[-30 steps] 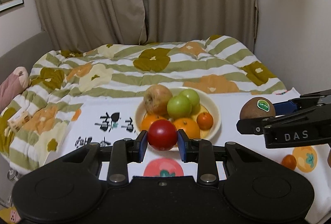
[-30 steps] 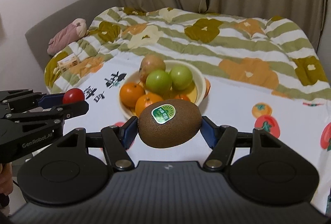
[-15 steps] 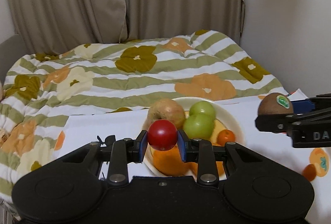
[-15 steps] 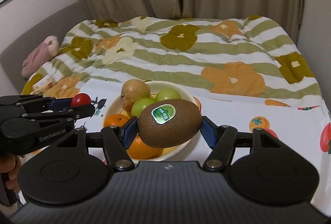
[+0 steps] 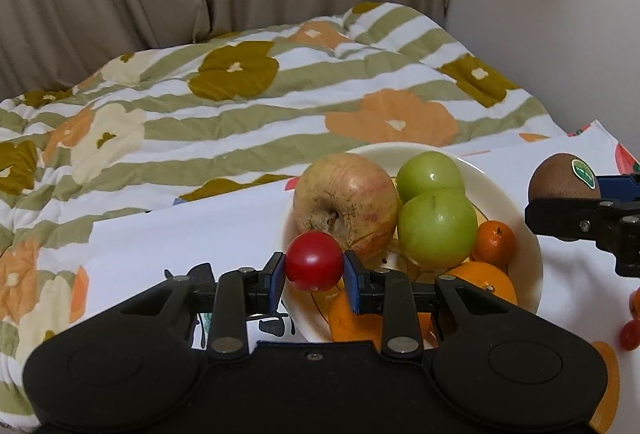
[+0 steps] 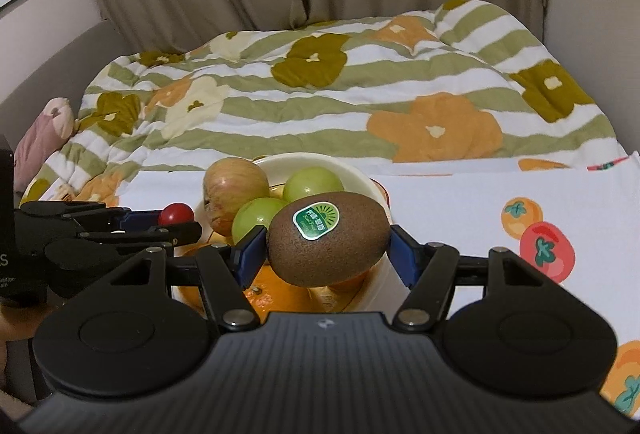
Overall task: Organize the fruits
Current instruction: 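Carry the tomato and kiwi to the bowl and lower them in, then open both tools to release the tomato and kiwi and withdraw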
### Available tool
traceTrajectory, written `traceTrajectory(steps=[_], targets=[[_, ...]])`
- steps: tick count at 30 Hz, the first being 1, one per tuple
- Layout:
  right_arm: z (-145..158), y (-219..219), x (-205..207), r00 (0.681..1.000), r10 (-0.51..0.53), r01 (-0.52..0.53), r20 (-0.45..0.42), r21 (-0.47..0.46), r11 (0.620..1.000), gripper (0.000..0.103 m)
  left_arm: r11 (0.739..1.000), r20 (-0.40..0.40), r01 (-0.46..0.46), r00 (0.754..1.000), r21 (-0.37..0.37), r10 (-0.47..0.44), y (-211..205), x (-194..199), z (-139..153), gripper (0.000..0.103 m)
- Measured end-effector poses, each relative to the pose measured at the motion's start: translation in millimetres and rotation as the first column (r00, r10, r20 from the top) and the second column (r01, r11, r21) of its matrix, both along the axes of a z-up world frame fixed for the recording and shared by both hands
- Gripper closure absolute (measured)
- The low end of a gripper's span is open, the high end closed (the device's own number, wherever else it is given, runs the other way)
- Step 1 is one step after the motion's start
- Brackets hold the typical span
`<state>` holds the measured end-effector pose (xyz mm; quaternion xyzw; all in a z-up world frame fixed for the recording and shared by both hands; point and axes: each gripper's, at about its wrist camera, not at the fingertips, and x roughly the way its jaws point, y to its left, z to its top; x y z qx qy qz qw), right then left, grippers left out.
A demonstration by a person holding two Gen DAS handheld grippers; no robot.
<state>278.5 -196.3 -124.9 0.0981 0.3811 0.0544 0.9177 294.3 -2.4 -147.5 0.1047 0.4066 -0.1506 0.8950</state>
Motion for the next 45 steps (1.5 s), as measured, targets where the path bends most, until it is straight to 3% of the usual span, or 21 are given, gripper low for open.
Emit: traceTrajectory(steps=[3, 5, 6, 15, 25, 38, 41, 44, 45], targets=[[-1, 0, 2, 1.0, -0.014, 0.014, -0.004, -0.006, 1.0, 0.023, 1.0, 0.003, 0.025, 1.0, 0.009, -0.025, 0, -1, 1, 0.059], [-1, -1, 3, 1.0, -0.02, 0.02, -0.007, -0.006, 1.0, 0.023, 0.999, 0.021, 0.038, 0.999, 0.018, -0.038, -1, -3, 4, 0.02], [0, -3, 4, 1.0, -0.022, 0.022, -0.007, -0.005, 1.0, 0.023, 0.999, 0.037, 0.041, 0.998, 0.021, -0.042, 0, -5, 6, 0.015], [5, -12, 11, 1.0, -0.01, 0.009, -0.006, -0.025, 1.0, 0.023, 0.999, 0.05, 0.047, 0.998, 0.017, -0.048, 2, -19, 20, 0.014], [-3, -16, 34, 0.994, 0.112, -0.112, -0.01, -0.083, 0.99, 0.023, 1.0, 0.076, 0.003, 0.997, 0.004, -0.003, 8, -37, 30, 0.014], [-29, -15, 57, 0.979, 0.202, -0.203, -0.025, -0.037, 0.978, 0.023, 0.999, 0.047, -0.042, 0.998, 0.005, 0.042, 7, -42, 20, 0.014], [-33, -19, 59, 0.981, 0.19, -0.19, -0.025, -0.011, 0.982, 0.02, 0.999, 0.045, -0.045, 0.998, 0.013, 0.044, 4, -42, 18, 0.014], [-31, -25, 58, 0.985, 0.172, -0.171, -0.008, 0.018, 0.985, 0.0, 0.999, 0.045, -0.045, 0.998, 0.017, 0.045, 2, -44, 17, 0.014], [-30, -29, 57, 0.985, 0.17, -0.17, 0.007, 0.043, 0.985, 0.0, 0.999, 0.045, -0.046, 0.998, 0.018, 0.045, 1, -44, 17, 0.014]])
